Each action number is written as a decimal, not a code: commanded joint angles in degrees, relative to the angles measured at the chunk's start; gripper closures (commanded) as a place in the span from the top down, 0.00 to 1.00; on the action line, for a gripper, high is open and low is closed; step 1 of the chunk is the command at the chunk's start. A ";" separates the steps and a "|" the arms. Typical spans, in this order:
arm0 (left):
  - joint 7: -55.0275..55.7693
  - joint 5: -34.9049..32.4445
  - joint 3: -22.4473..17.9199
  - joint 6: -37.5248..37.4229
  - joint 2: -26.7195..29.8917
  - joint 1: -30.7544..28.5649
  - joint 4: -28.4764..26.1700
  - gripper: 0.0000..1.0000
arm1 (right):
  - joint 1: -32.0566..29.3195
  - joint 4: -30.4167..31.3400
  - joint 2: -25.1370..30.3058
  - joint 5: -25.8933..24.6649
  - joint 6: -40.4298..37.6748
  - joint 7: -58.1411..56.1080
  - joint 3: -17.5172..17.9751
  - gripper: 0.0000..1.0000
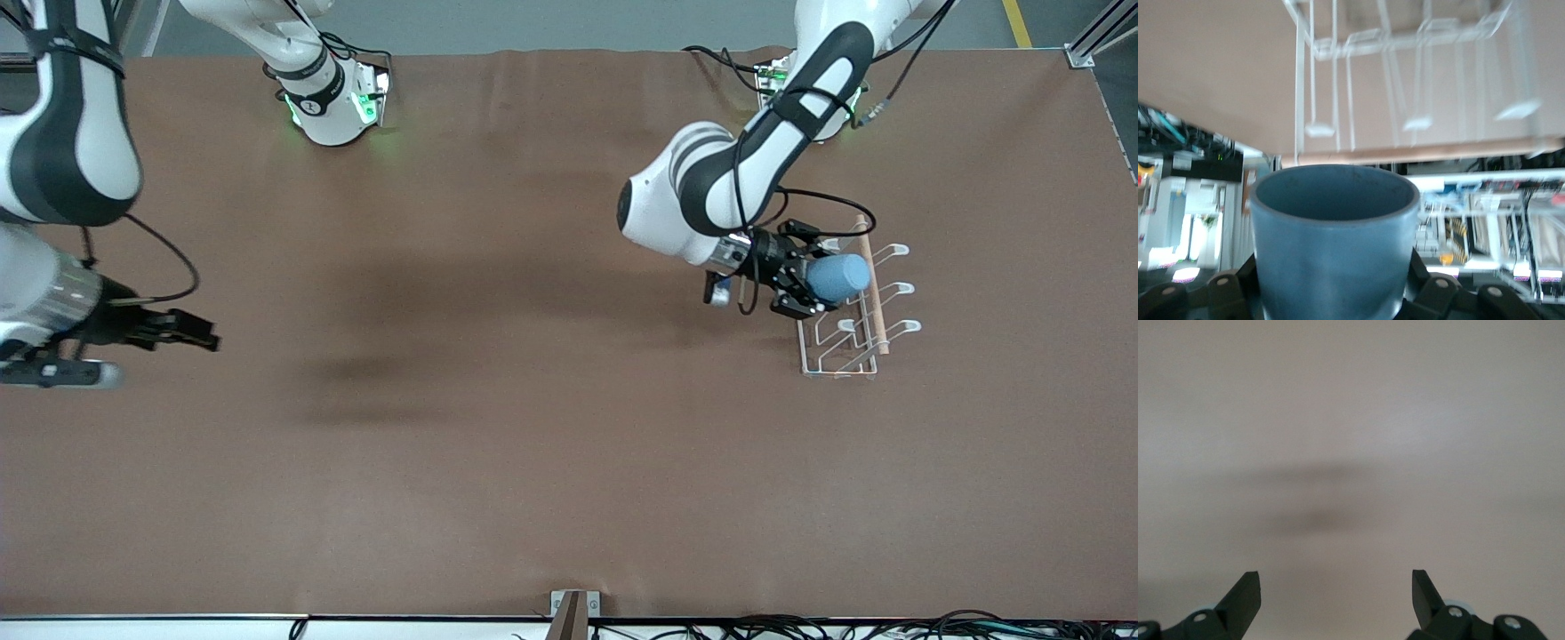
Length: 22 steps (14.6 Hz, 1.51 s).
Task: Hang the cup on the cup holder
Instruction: 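Carry the cup with the left gripper while the right gripper withdraws, then hang the cup on a holder hook and open the left gripper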
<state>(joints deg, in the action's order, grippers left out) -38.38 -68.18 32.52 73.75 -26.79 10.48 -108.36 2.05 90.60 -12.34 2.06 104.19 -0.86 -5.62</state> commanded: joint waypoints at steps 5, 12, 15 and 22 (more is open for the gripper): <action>1.03 -10.57 -1.14 -3.26 -7.04 -1.96 -0.63 0.03 | -2.31 -9.39 7.93 -1.90 -15.40 7.00 0.08 1.00; 3.49 -12.24 -2.28 -3.44 -12.49 -1.61 0.51 0.30 | -5.65 -8.95 10.58 0.66 -21.40 6.49 1.49 1.00; 5.24 -12.24 -2.81 -3.44 -13.38 -1.52 0.87 0.80 | -5.56 -8.87 10.49 0.66 -21.49 6.31 3.07 1.00; 7.27 -11.71 -3.16 -3.44 -12.60 -1.52 4.73 1.00 | -5.48 -8.78 10.49 -3.21 -21.83 0.51 4.83 1.00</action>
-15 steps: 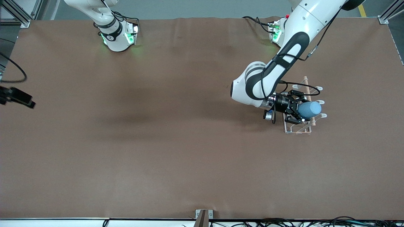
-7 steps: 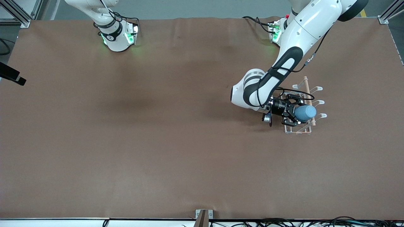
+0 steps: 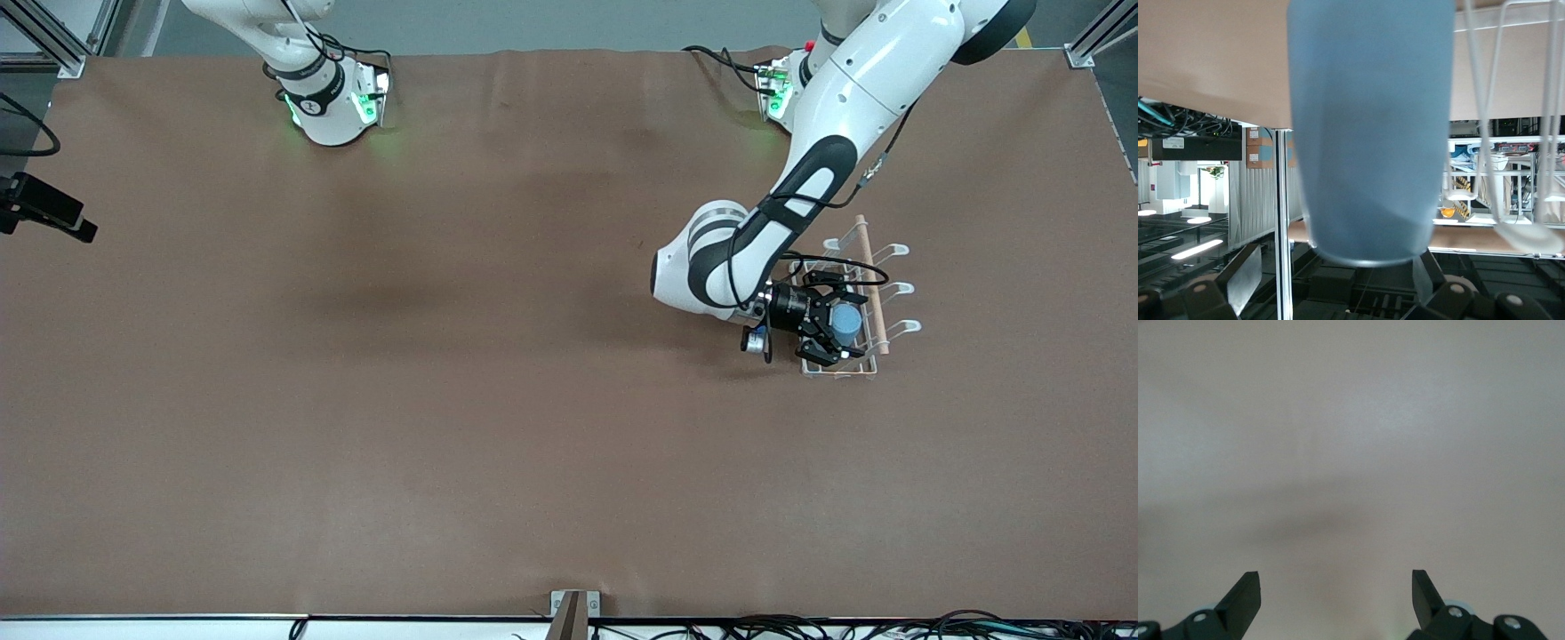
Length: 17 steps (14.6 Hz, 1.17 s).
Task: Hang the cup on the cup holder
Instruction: 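Hang the cup on a holder hook and open the left gripper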
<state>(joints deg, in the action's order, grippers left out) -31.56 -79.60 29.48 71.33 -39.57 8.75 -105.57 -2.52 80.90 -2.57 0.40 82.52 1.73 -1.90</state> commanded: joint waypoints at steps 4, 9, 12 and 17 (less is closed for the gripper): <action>5.68 4.86 0.22 -1.19 1.50 -0.40 8.00 1.00 | -0.91 0.75 0.73 -1.54 -0.60 -1.82 1.11 1.00; 30.09 19.71 1.80 -0.23 6.60 -5.93 15.73 1.00 | -1.00 0.66 0.64 -1.28 -0.60 -1.82 1.02 1.00; 35.86 26.49 3.73 3.80 9.93 -9.53 17.15 1.00 | -1.00 0.57 0.73 -1.36 -0.52 -1.82 1.02 1.00; 38.32 39.40 4.09 8.73 14.24 -12.87 23.38 1.00 | -1.00 0.57 0.64 -1.36 -0.51 -1.82 1.02 1.00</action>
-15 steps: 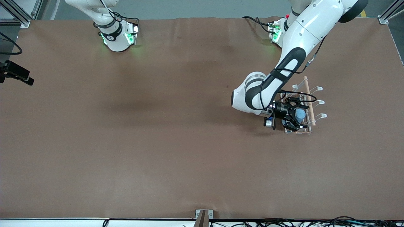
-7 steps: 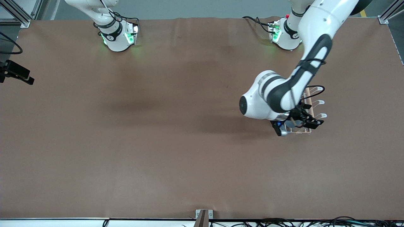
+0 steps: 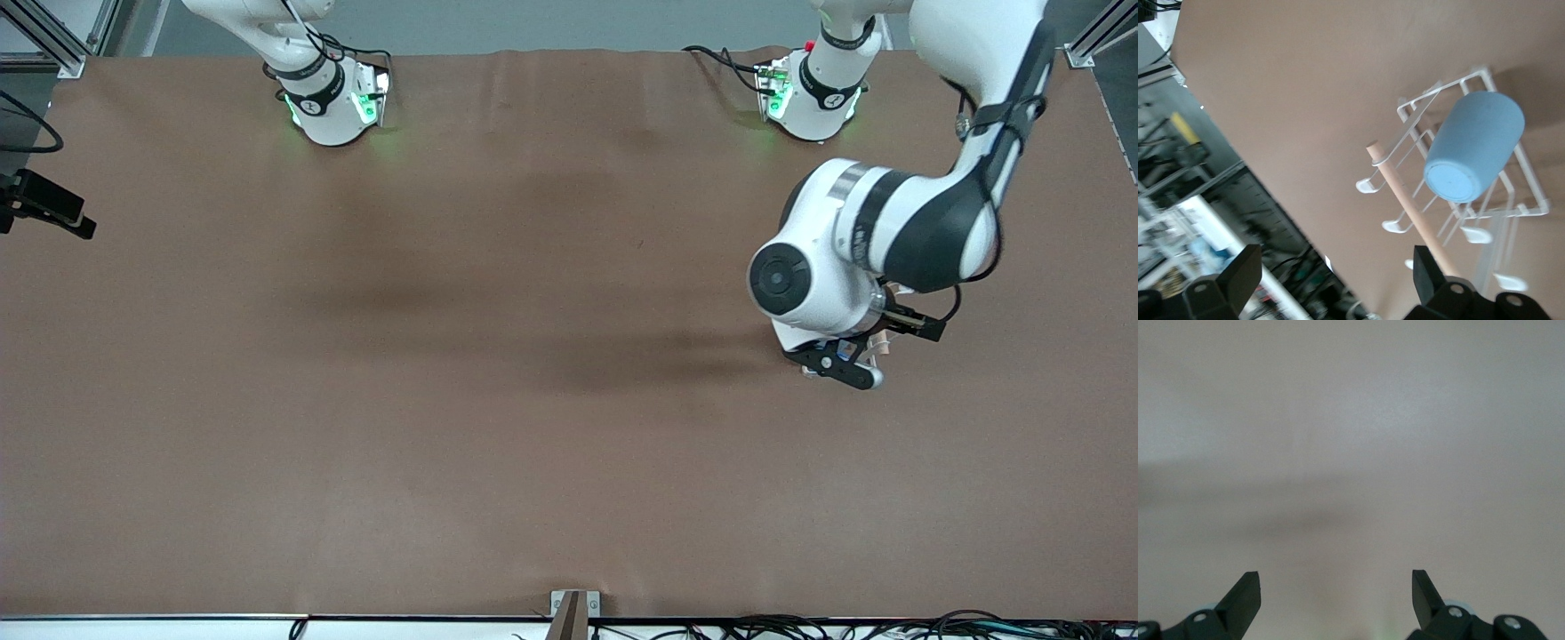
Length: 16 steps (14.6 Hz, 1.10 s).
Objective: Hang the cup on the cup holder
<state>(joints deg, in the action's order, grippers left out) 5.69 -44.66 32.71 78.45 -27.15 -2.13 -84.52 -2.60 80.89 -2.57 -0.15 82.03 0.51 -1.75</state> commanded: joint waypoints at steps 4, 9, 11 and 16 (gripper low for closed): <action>1.42 21.75 -10.88 7.13 8.84 1.25 6.38 1.00 | -0.91 0.58 0.64 -0.73 0.42 -0.51 0.87 1.00; 0.64 42.08 -28.21 11.64 22.12 3.97 2.43 1.00 | -1.00 0.58 0.64 -0.56 0.41 -0.43 0.78 1.00; 1.69 43.77 -30.16 10.06 25.99 4.15 1.12 1.00 | -1.09 0.58 0.72 -0.64 0.50 -0.51 0.78 1.00; 1.43 46.77 -32.98 7.77 29.26 4.85 -0.38 1.00 | -1.18 0.58 0.64 -0.56 0.50 -0.51 0.78 1.00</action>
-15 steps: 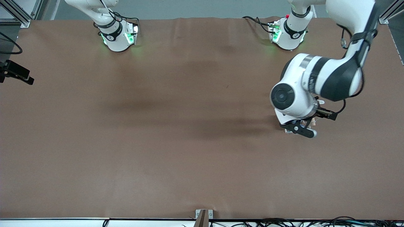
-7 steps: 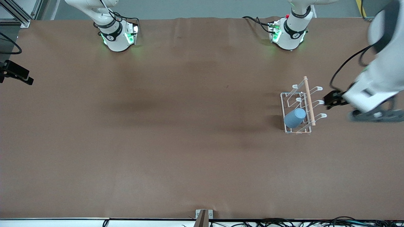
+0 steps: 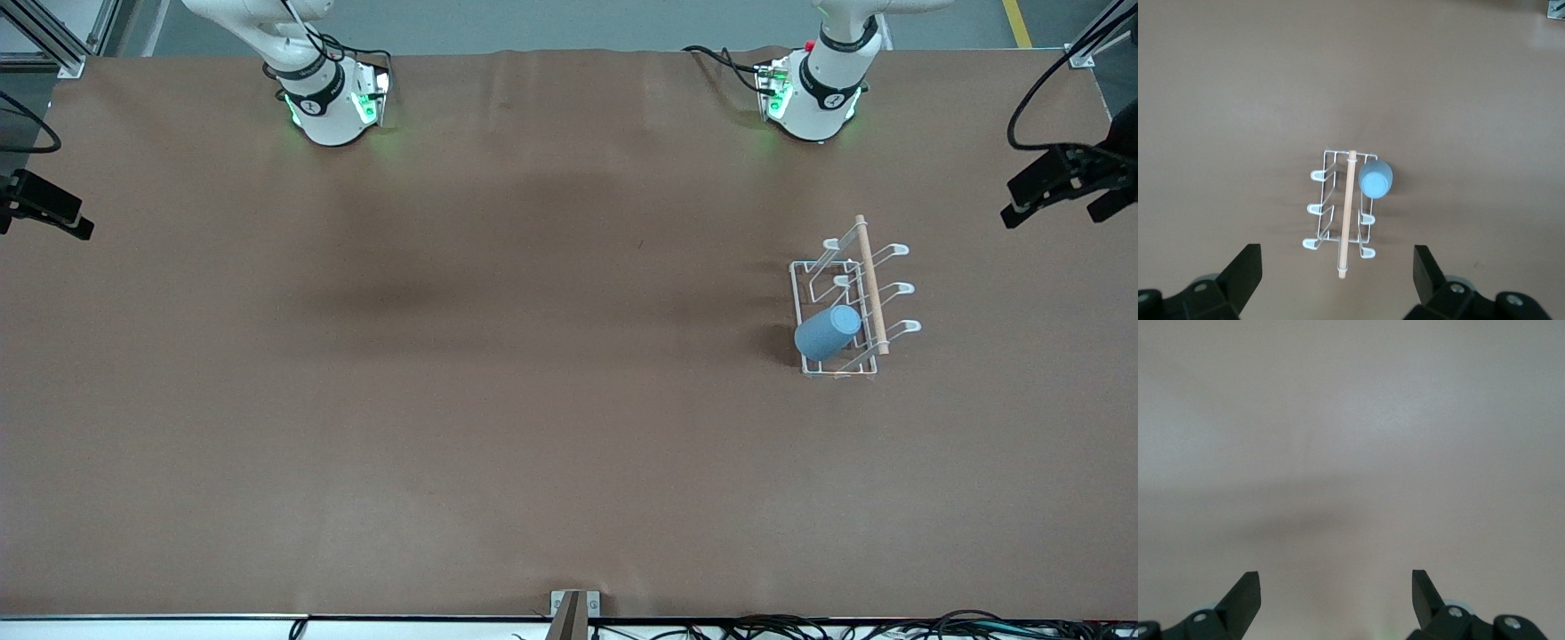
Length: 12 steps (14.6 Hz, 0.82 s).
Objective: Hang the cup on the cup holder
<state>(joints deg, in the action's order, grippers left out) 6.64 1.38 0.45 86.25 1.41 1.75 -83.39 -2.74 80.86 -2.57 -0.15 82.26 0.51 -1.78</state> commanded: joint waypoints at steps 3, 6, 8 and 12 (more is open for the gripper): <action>0.22 0.20 -0.54 -0.03 -0.09 0.88 -0.80 1.00 | -1.04 0.62 0.72 -0.56 0.36 -0.51 0.81 1.00; -0.22 0.20 -0.54 -0.30 -0.09 0.71 -1.42 1.00 | -1.04 0.62 0.64 -0.47 0.97 -0.51 0.81 1.00; -0.22 0.11 -0.54 -0.12 0.00 0.62 -2.82 1.00 | -1.04 0.97 0.64 -0.38 2.90 -0.42 0.81 1.00; -3.46 -0.77 -0.27 -0.03 0.35 0.44 -3.53 1.00 | -0.95 1.67 0.64 -0.38 3.44 -0.42 0.81 1.00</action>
<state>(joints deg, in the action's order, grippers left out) 5.37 1.30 0.32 86.25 0.93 2.04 -86.24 -2.75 81.05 -2.59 -0.15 84.87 0.51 -1.77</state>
